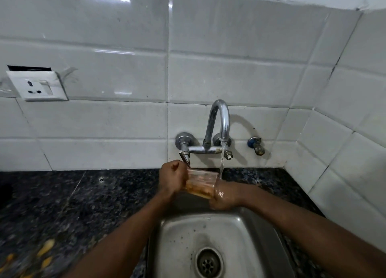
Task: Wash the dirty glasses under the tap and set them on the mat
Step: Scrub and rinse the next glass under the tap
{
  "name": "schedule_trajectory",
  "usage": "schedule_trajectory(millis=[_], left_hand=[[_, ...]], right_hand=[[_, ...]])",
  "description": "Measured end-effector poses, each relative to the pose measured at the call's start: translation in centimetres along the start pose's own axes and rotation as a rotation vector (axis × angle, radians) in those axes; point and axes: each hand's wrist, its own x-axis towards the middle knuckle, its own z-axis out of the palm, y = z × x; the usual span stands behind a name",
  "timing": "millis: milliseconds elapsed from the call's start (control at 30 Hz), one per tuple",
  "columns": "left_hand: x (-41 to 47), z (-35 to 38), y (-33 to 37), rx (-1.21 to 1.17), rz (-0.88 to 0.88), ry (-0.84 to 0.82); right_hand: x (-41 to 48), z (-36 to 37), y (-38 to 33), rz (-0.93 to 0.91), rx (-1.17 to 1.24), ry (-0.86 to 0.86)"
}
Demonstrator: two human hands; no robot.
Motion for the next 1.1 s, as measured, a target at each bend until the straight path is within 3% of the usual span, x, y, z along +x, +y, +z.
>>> schedule_trajectory(millis=[100,133,200,267,333,433,467,567,633,700,800,833,933,1000,1100], left_hand=[[0.9,0.1,0.9,0.282,-0.292,-0.077],[0.9,0.0,0.9,0.276,-0.34,-0.107],[0.7,-0.3,0.7,0.072,-0.295,-0.147],[0.1,-0.4,0.7,-0.094,-0.099,-0.134],[-0.1,-0.2,0.8,-0.031,-0.03,-0.081],[0.3,-0.2,1.5,0.127,-0.326,-0.149],[0.2,-0.3,1.6,0.121,-0.364,-0.191],[0.1,-0.4,0.9,-0.061,-0.102,-0.167],[-0.7,-0.4,0.6,-0.081,0.075,-0.092],[-0.6,0.2,0.6,0.055,0.008,-0.046],[0.1,0.5,1.8,0.196,-0.261,-0.088],[0.1,0.5,1.7,0.164,-0.248,-0.084],[-0.3,0.2,2.0,-0.023,0.011,-0.036],[-0.3,0.2,1.5,0.01,0.074,0.02],[1.4,0.3,1.4,0.182,-0.242,-0.025]], right_hand=[[-0.3,1.4,0.8,0.075,-0.304,0.025],[-0.2,1.5,0.8,0.074,-0.315,0.037],[0.0,0.8,0.3,-0.018,-0.142,0.04],[-0.1,0.7,0.3,-0.094,0.11,0.047],[-0.4,0.4,0.3,-0.029,-0.029,0.033],[-0.5,0.6,1.1,0.042,-0.374,0.048],[-0.6,0.7,1.3,0.037,-0.372,0.064],[-0.7,-0.2,0.3,-0.019,-0.038,0.053],[-1.0,-0.5,0.1,-0.029,0.01,0.021],[-0.8,0.4,1.0,-0.007,-0.186,0.064],[-0.7,1.5,2.8,0.006,-0.442,0.1],[-0.6,1.7,2.8,0.022,-0.406,0.081],[-0.8,0.3,1.3,-0.023,-0.086,0.112],[-0.7,-0.1,0.6,-0.053,0.013,0.111],[-0.4,0.4,0.5,-0.015,-0.264,0.142]])
